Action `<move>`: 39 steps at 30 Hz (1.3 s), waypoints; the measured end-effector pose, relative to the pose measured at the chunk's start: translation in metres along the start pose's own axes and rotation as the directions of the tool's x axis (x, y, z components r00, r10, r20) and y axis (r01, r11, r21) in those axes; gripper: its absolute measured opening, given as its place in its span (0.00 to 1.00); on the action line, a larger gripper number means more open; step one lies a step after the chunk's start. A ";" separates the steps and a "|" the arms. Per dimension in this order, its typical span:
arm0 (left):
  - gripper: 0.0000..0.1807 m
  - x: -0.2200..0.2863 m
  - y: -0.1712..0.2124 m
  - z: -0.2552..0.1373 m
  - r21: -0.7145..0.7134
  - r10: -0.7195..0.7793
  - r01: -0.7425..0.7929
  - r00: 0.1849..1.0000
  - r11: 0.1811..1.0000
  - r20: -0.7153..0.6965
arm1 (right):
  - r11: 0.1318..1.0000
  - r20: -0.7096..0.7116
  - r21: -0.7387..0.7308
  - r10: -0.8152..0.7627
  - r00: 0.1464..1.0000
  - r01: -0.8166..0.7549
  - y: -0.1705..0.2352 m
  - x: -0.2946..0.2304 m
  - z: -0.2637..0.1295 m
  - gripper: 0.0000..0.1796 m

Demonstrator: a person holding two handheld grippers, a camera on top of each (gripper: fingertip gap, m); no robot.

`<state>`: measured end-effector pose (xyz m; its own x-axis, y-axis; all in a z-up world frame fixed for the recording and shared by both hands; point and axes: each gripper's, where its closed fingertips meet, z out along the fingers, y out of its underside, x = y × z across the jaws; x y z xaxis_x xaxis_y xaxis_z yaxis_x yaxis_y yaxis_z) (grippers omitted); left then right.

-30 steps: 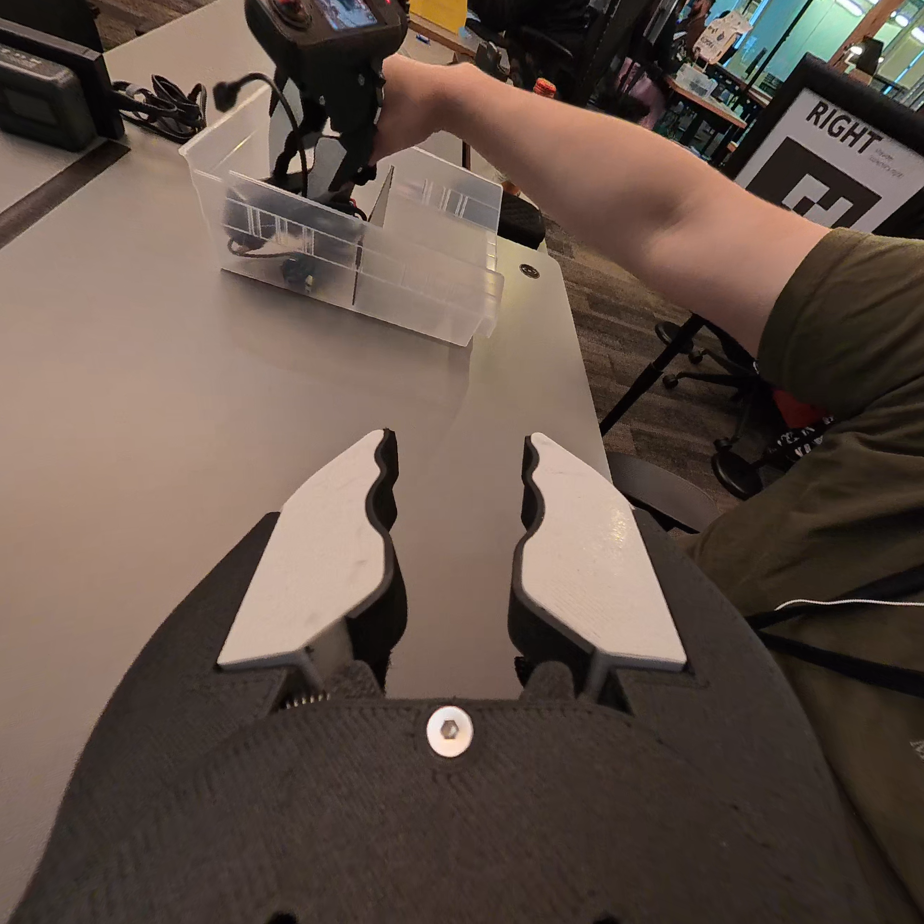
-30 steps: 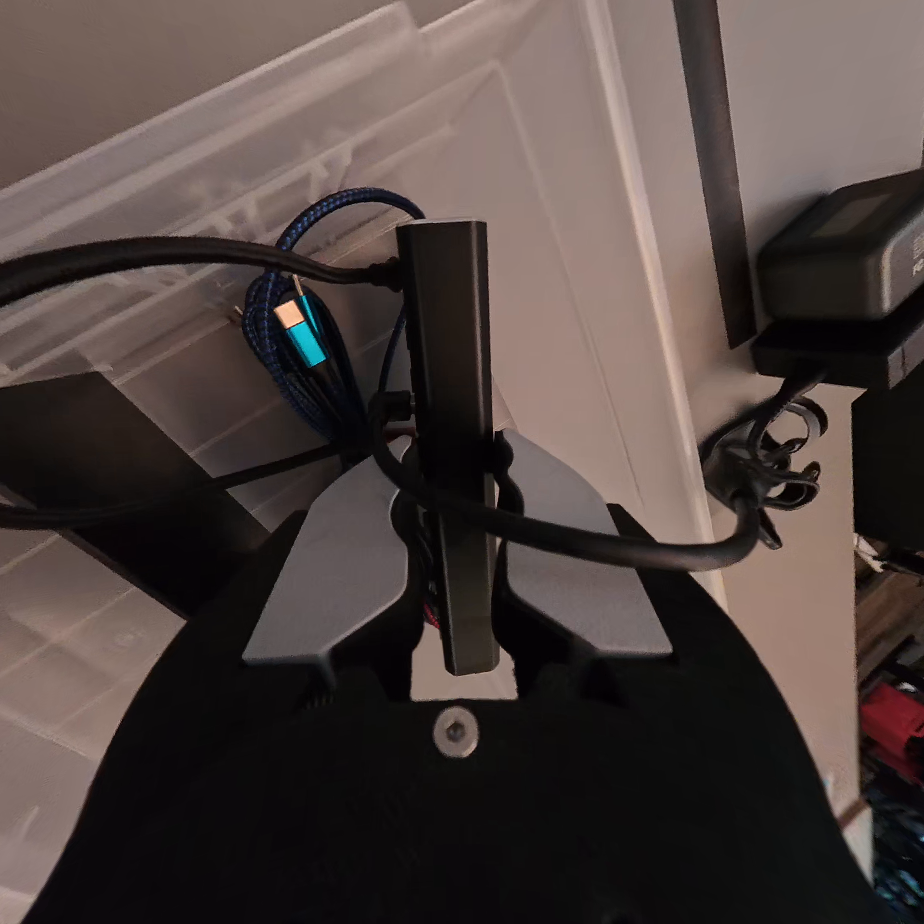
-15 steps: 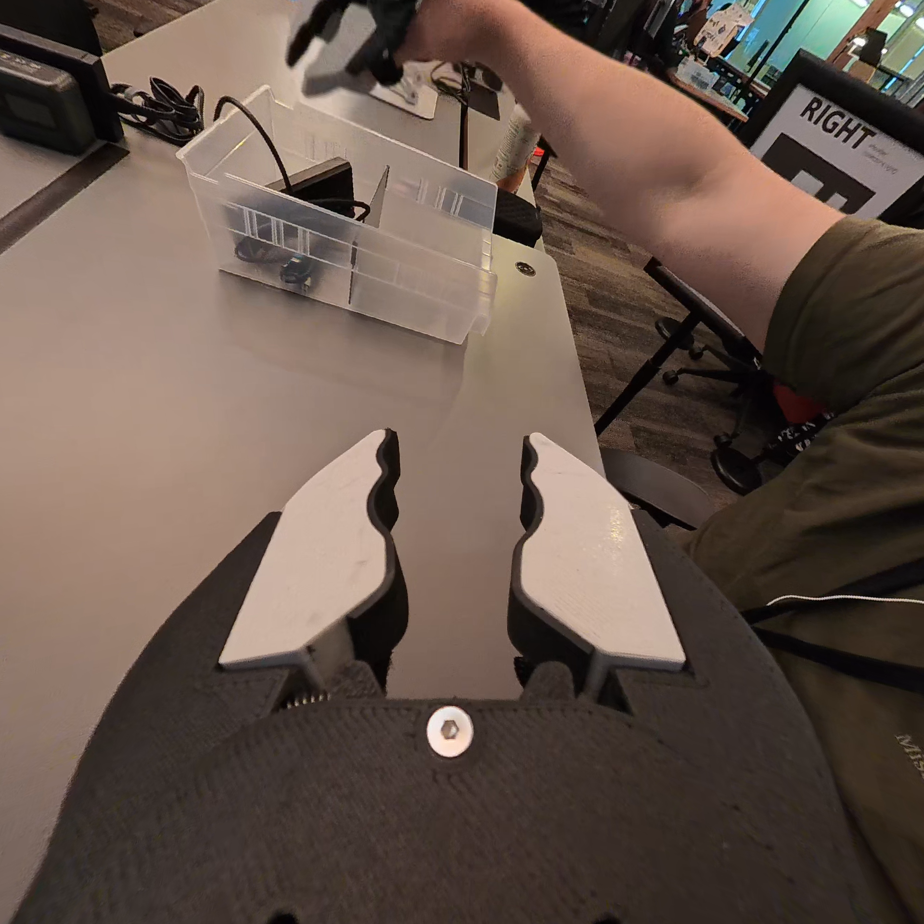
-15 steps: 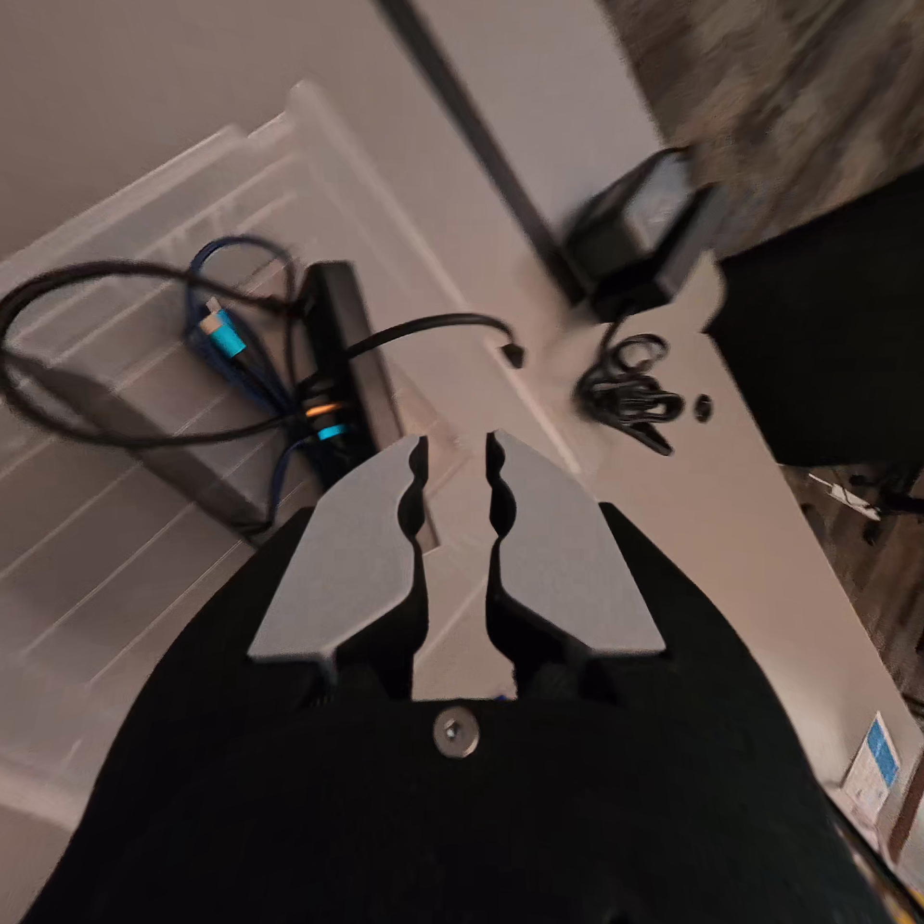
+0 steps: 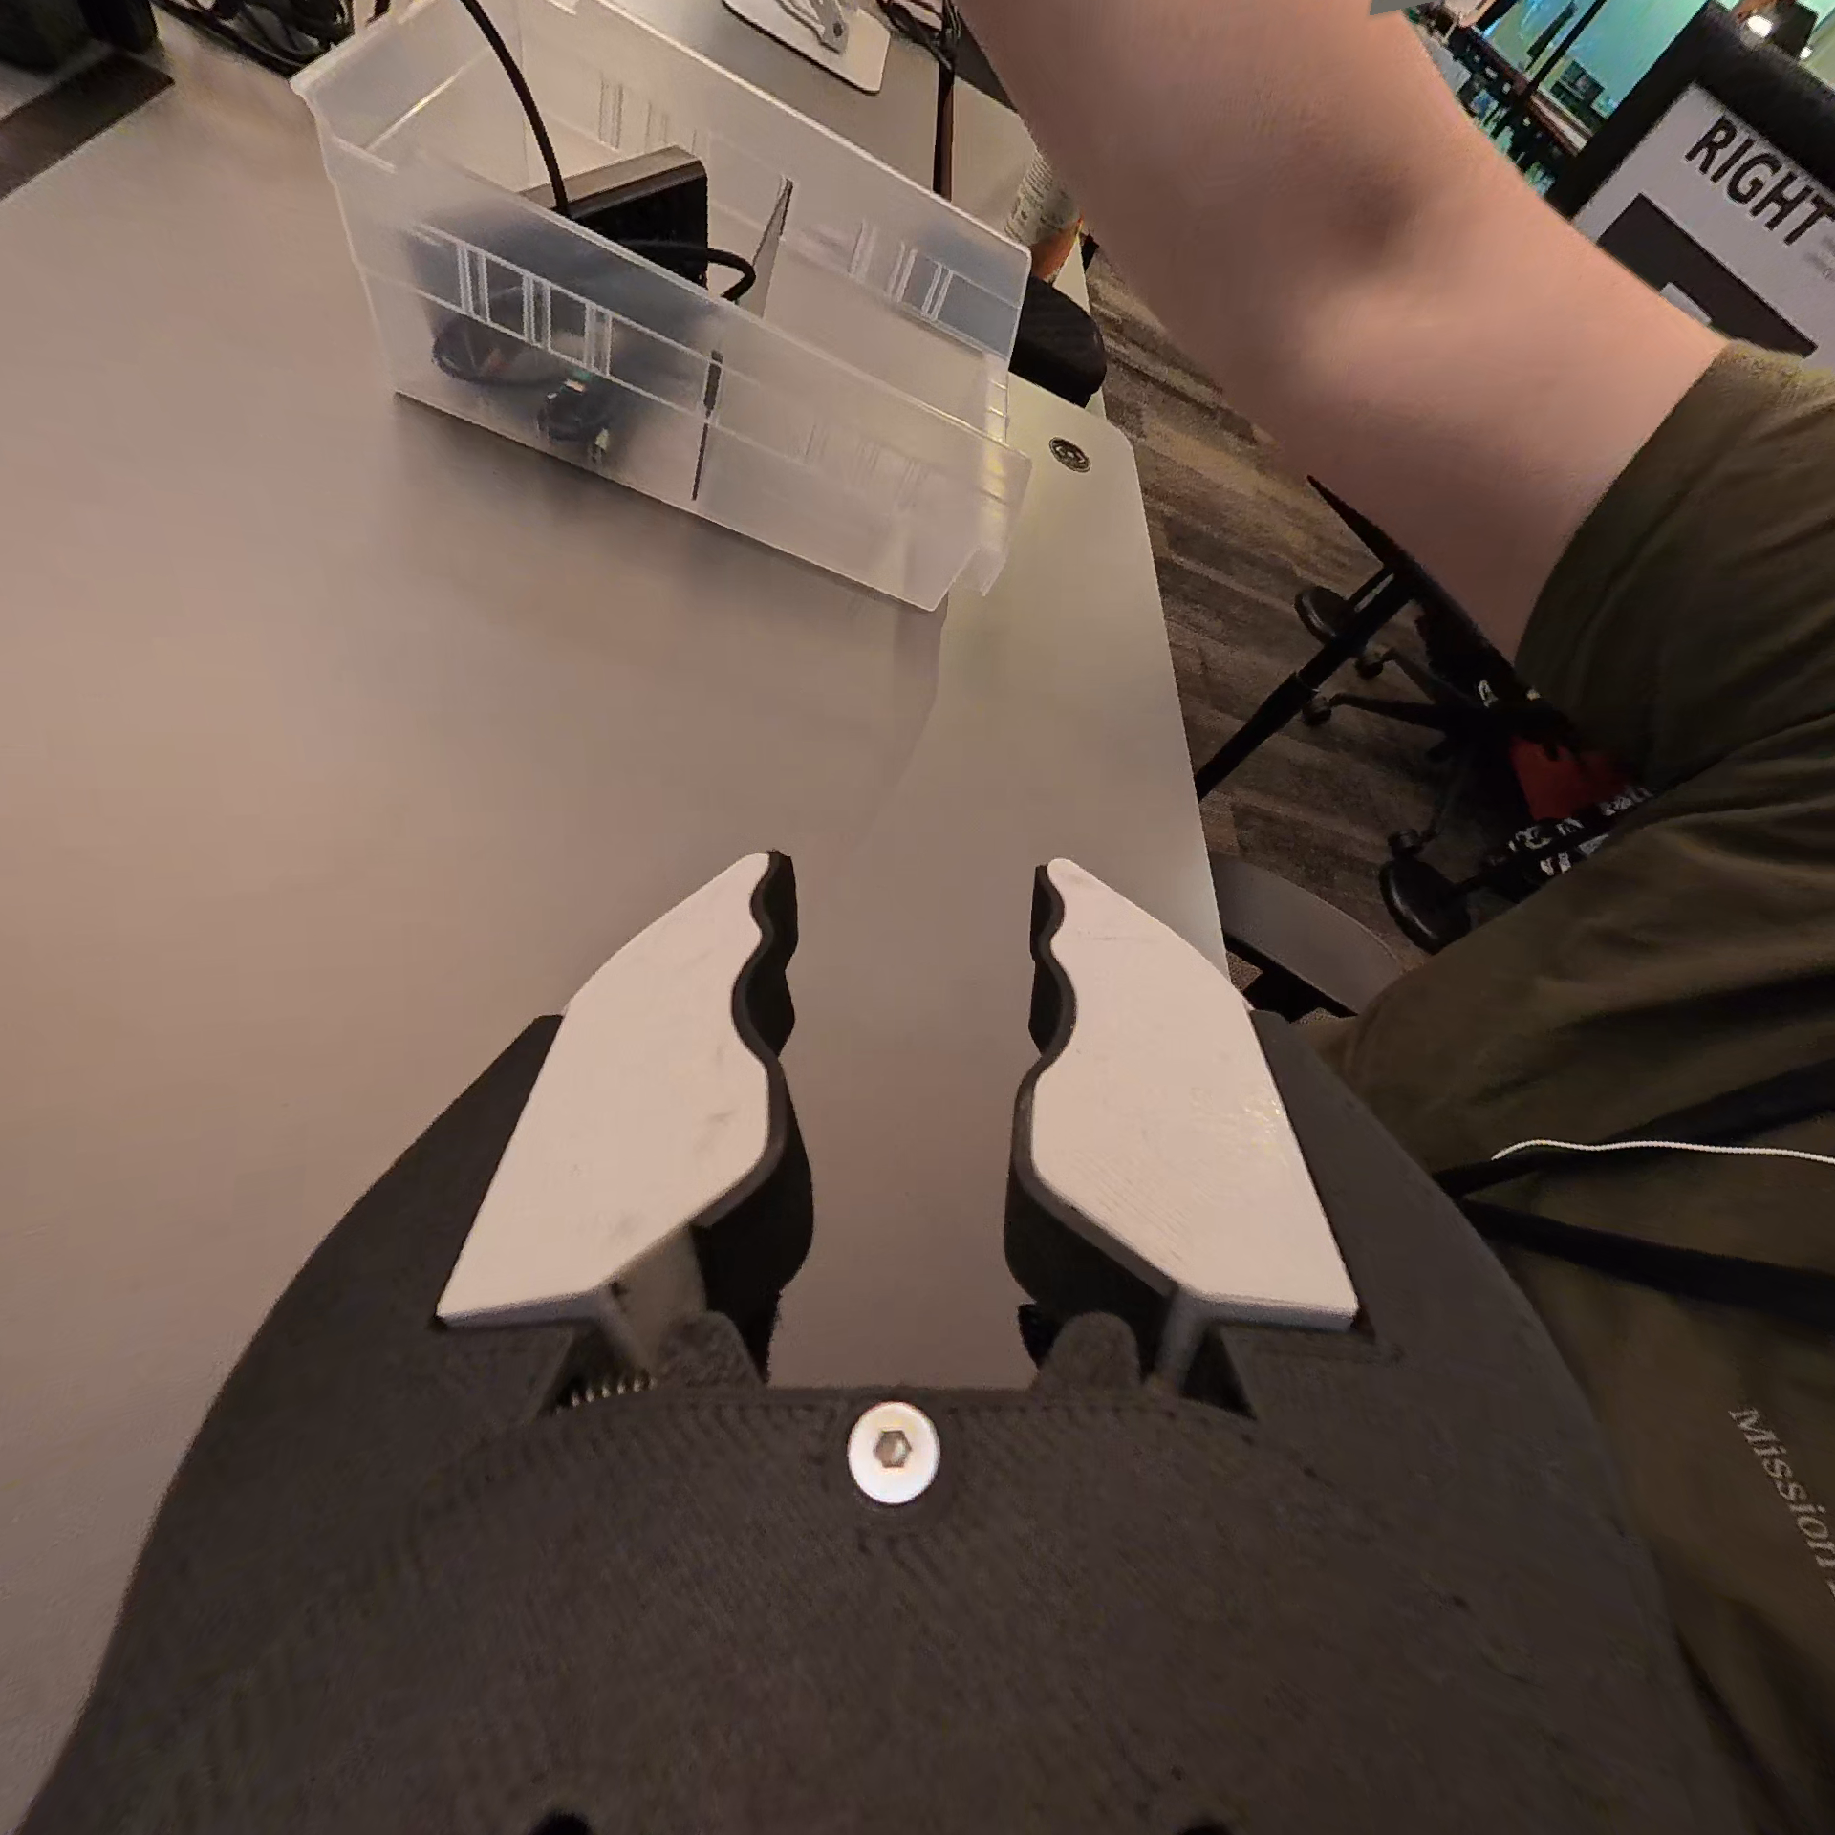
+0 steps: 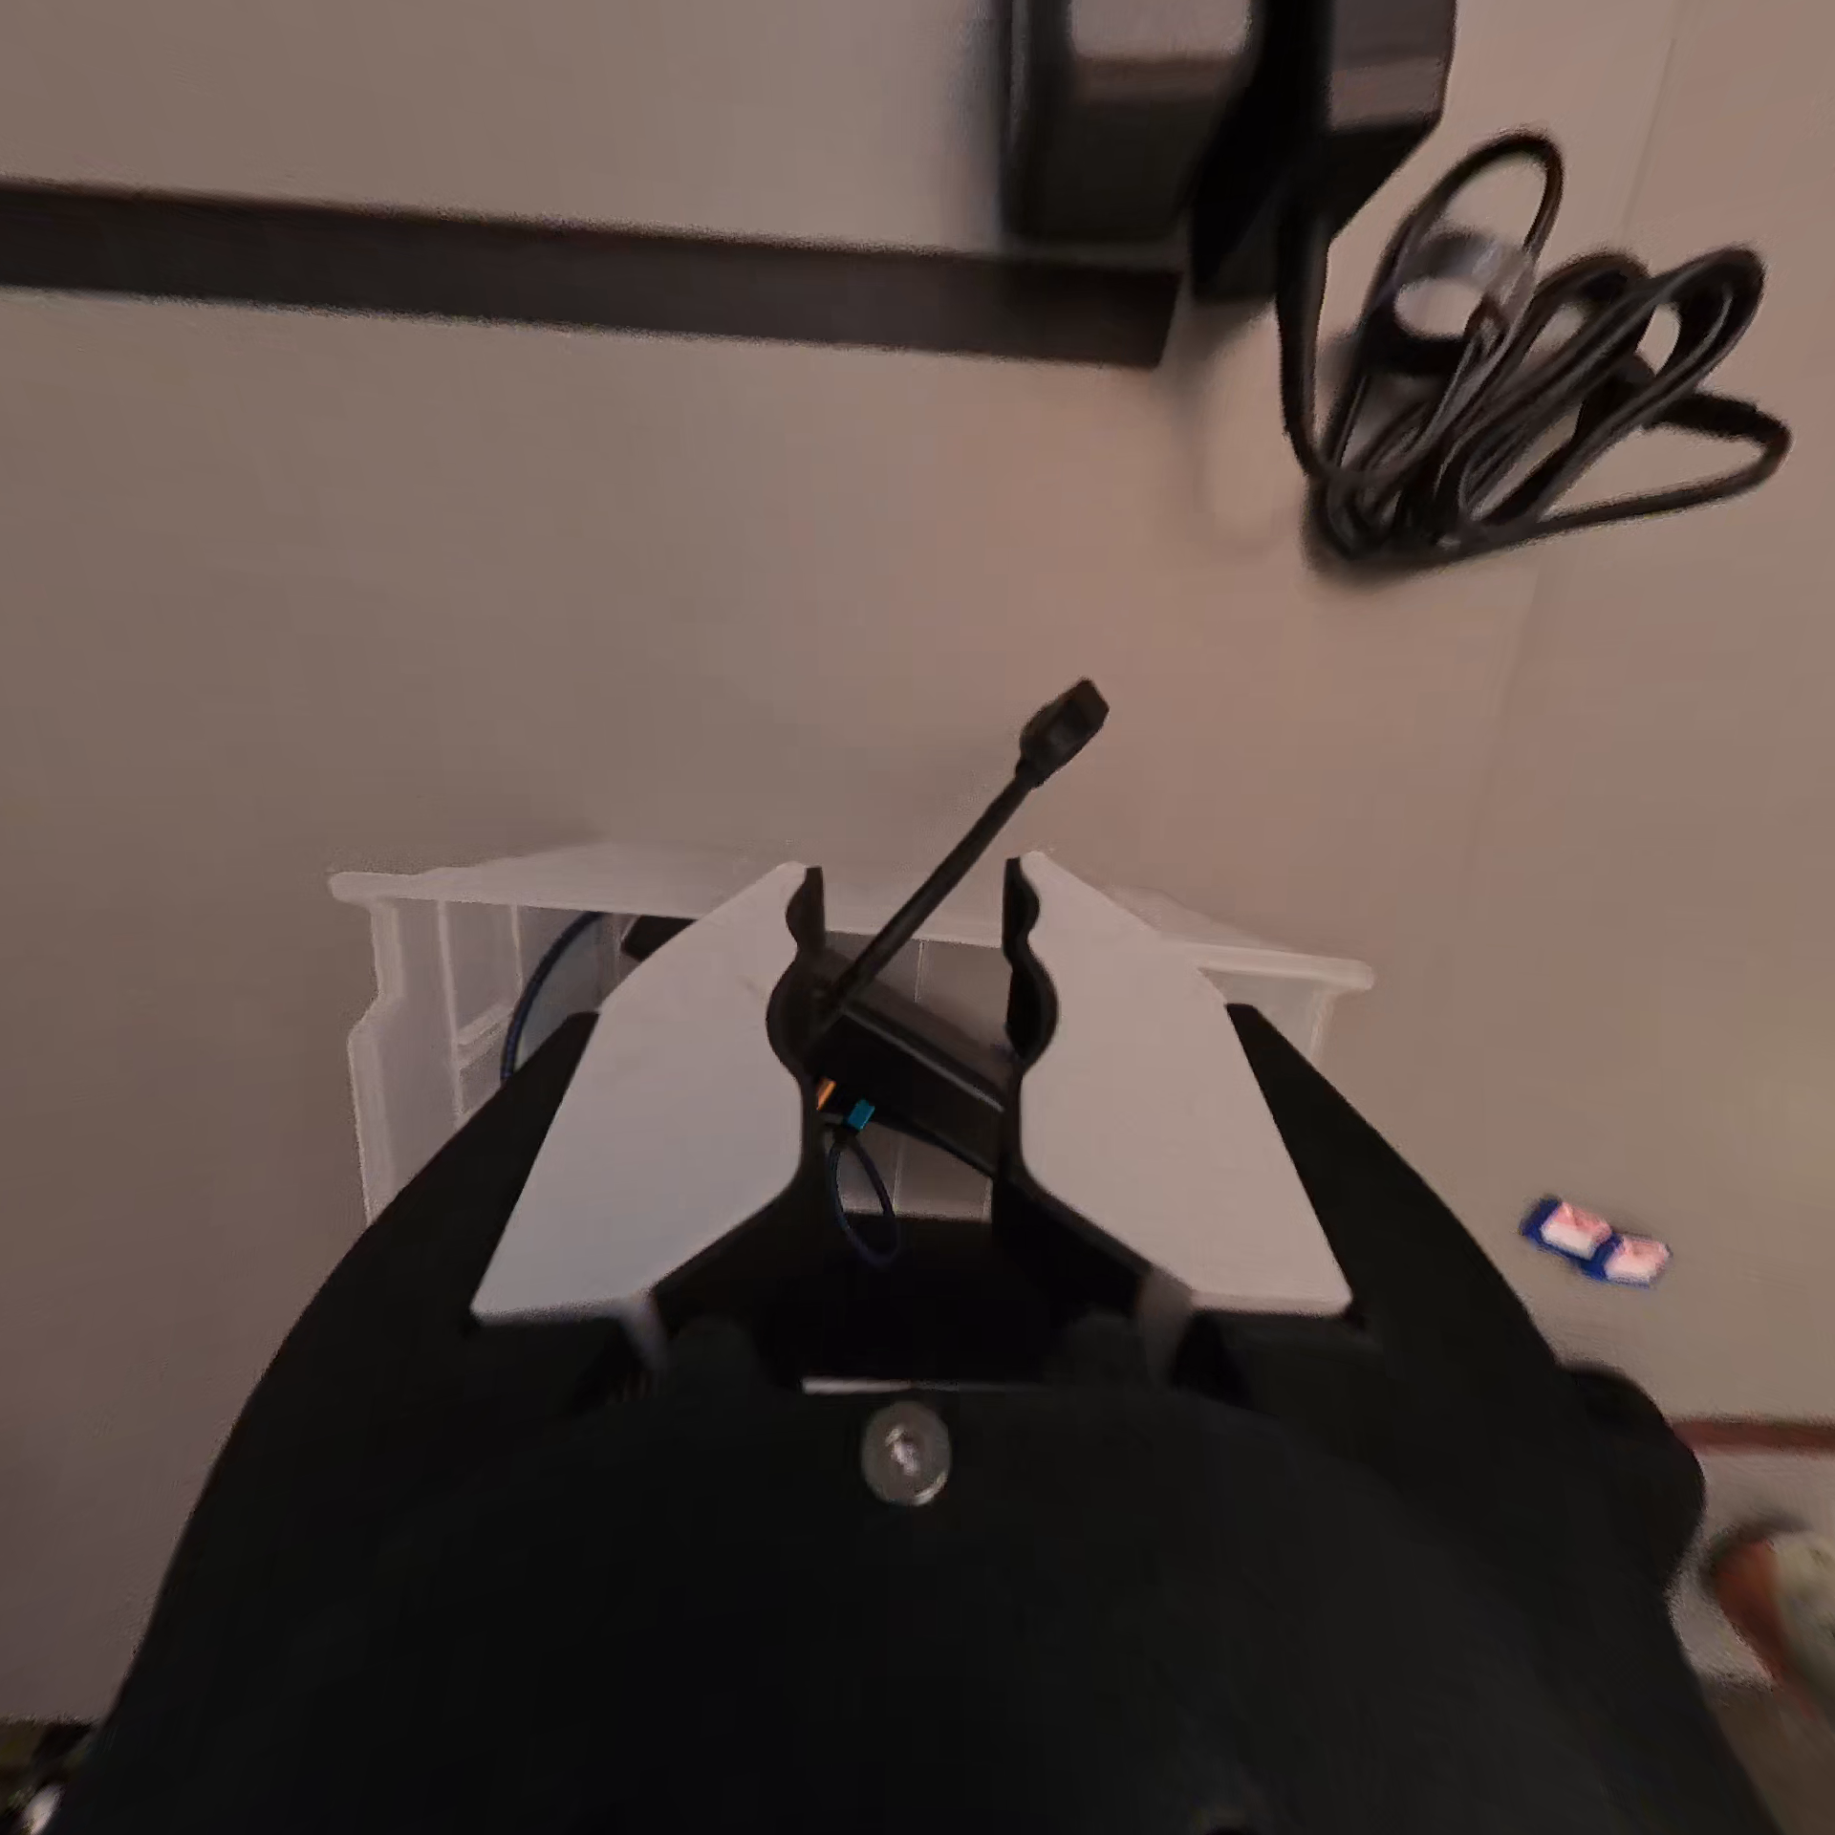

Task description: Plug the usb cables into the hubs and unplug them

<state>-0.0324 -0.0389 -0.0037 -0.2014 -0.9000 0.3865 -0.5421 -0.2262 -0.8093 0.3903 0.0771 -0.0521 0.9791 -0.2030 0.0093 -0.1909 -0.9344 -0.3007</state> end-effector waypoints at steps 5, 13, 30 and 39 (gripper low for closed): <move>0.24 0.001 -0.001 -0.002 0.006 -0.002 0.002 1.000 1.000 0.000 | 0.992 -0.067 -0.128 -0.008 0.998 0.000 0.007 -0.004 0.009 0.06; 0.23 0.011 -0.007 -0.007 0.028 0.013 -0.013 1.000 1.000 -0.022 | 0.917 0.060 0.240 -0.342 0.938 0.319 0.007 -0.026 -0.027 0.04; 0.23 0.021 -0.002 0.009 -0.029 0.048 -0.048 0.999 0.998 -0.020 | 0.564 -0.041 0.058 -0.823 0.566 0.824 0.058 -0.010 -0.021 0.03; 0.22 0.026 -0.009 -0.002 0.009 0.044 -0.044 0.999 0.999 -0.027 | 0.559 -0.143 0.098 -0.811 0.567 0.824 0.035 -0.043 -0.006 0.22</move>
<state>-0.0343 -0.0597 0.0145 -0.2469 -0.8987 0.3624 -0.5256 -0.1900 -0.8293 0.3407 0.0512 -0.0570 0.7002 0.6011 0.3853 0.7066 -0.6606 -0.2535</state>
